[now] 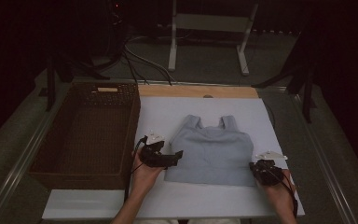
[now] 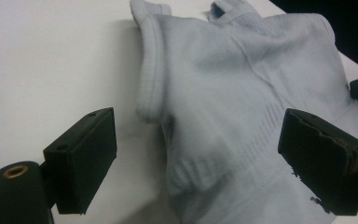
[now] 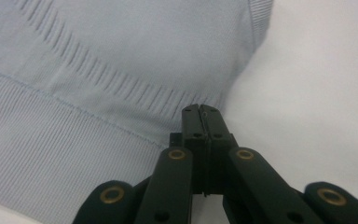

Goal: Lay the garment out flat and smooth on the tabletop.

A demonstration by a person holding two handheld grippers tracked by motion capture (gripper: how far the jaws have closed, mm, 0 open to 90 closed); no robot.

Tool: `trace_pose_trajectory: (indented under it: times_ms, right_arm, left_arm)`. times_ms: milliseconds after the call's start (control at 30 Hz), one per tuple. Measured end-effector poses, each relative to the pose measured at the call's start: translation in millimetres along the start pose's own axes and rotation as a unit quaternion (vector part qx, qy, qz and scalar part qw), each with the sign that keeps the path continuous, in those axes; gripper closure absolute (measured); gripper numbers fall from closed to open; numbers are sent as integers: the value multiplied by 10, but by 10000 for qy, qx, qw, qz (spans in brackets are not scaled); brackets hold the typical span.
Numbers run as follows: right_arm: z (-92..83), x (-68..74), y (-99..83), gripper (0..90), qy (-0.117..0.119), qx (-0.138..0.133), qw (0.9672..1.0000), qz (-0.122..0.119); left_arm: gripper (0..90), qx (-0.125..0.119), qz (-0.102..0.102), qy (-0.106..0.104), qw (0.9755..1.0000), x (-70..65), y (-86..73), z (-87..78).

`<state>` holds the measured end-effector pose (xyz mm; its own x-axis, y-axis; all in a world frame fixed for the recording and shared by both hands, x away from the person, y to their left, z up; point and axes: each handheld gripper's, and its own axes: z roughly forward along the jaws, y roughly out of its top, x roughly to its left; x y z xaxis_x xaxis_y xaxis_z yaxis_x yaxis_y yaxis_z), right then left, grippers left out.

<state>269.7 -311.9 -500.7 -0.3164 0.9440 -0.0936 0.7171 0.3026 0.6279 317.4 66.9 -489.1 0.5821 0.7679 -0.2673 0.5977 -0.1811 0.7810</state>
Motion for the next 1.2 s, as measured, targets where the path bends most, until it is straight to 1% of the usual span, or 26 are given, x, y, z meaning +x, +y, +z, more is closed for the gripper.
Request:
trace_pose_trajectory:
  times_ms: [33, 100, 133, 167, 200, 267, 300, 433, 533, 633, 700, 733, 800, 867, 900, 967, 1067, 1133, 1167, 1200]
  right_arm:
    - [-6, -9, -5, 900, -17, -10, 10000, 19]
    - [-17, -28, -14, 900, -62, -5, 10000, 40]
    - [-23, -37, -18, 900, -109, -6, 9999, 43]
    - [-28, -46, -22, 900, -123, -7, 9999, 64]
    - [-33, -58, -26, 900, -129, -2, 9999, 83]
    - [-40, -82, -33, 900, -146, -12, 9998, 132]
    - [-43, -91, -35, 900, -144, -23, 9998, 150]
    - [-62, -114, -40, 900, -124, -63, 9997, 197]
    - [-67, -116, -52, 900, -123, -80, 9997, 183]
    - [-66, -111, -53, 900, -105, -95, 9997, 180]
    - [-67, -110, -52, 900, -96, -122, 9997, 172]
    - [-69, -109, -51, 900, -87, -134, 9997, 177]
    - [-76, -110, -52, 900, -63, -156, 9997, 180]
    - [-80, -111, -54, 900, -39, -166, 9997, 176]
    - [-82, -111, -56, 900, -31, -180, 9997, 168]
    - [-85, -106, -57, 900, -20, -188, 9997, 144]
    - [-93, -91, -57, 900, 28, -236, 9997, 91]
    - [-96, -83, -56, 900, 50, -252, 9996, 76]
    - [-97, -80, -55, 900, 62, -262, 9996, 71]
    - [-97, -77, -53, 900, 68, -262, 9996, 70]
  left_arm:
    - [166, 23, -2, 33, 10000, -4, -6, 3]
    - [172, 78, -4, 20, 10000, -3, -20, 13]
    - [179, 108, 14, 58, 9999, -9, -28, 19]
    - [212, 138, 31, 124, 9998, -16, -36, 22]
    - [286, 159, 10, 133, 9998, -20, -43, 30]
    - [322, 236, 38, 111, 9997, -32, -60, 47]
    - [360, 287, 65, 87, 9995, -38, -68, 56]
    - [456, 379, 75, -121, 9992, -66, -85, 97]
    - [461, 381, 138, -144, 9991, -90, -65, 132]
    - [415, 322, 188, -89, 9993, -123, -16, 169]
    - [415, 271, 213, -97, 9994, -136, 18, 191]
    - [415, 247, 235, -44, 9994, -148, 36, 204]
    - [419, 228, 288, 0, 9993, -159, 58, 223]
    - [447, 168, 309, 91, 9993, -167, 72, 234]
    - [460, 149, 318, 93, 9993, -168, 83, 240]
    - [483, 115, 308, 159, 9993, -170, 98, 248]
    - [515, 32, 222, 217, 9995, -150, 119, 259]
    - [537, 0, 113, 184, 9998, -122, 128, 263]
    - [554, -4, 103, 207, 9997, -114, 129, 263]
    - [594, 6, 91, 219, 9997, -106, 128, 262]
